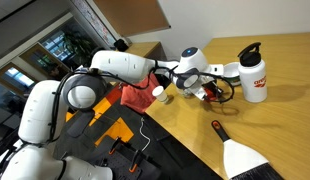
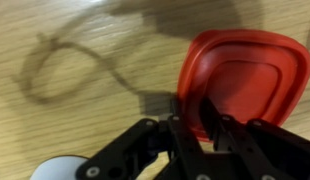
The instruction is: Move the candies from the white cup to the bowl and close it
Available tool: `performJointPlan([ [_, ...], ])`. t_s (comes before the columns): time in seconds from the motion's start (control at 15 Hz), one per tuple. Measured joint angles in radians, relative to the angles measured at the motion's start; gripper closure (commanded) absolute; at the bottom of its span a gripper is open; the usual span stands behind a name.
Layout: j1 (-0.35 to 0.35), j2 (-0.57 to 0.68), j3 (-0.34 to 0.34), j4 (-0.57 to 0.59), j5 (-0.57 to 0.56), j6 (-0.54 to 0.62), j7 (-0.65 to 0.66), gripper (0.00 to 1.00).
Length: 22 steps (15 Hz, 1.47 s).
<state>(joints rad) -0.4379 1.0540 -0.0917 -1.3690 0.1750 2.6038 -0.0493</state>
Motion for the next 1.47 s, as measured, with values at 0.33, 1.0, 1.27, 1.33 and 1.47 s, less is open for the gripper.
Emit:
performJointPlan([
  [0.33,0.000,-0.003,0.009,0.003,0.000,0.001,-0.002,0.94],
  [1.0,-0.002,-0.142,0.071,-0.086,0.008,0.073,-0.049,0.94],
  [1.27,-0.021,-0.207,0.118,-0.157,0.036,0.116,-0.098,0.94],
  [1.33,-0.029,-0.224,0.132,-0.179,0.048,0.129,-0.114,0.94],
  [1.47,-0.044,-0.262,0.158,-0.230,0.069,0.160,-0.142,0.94],
])
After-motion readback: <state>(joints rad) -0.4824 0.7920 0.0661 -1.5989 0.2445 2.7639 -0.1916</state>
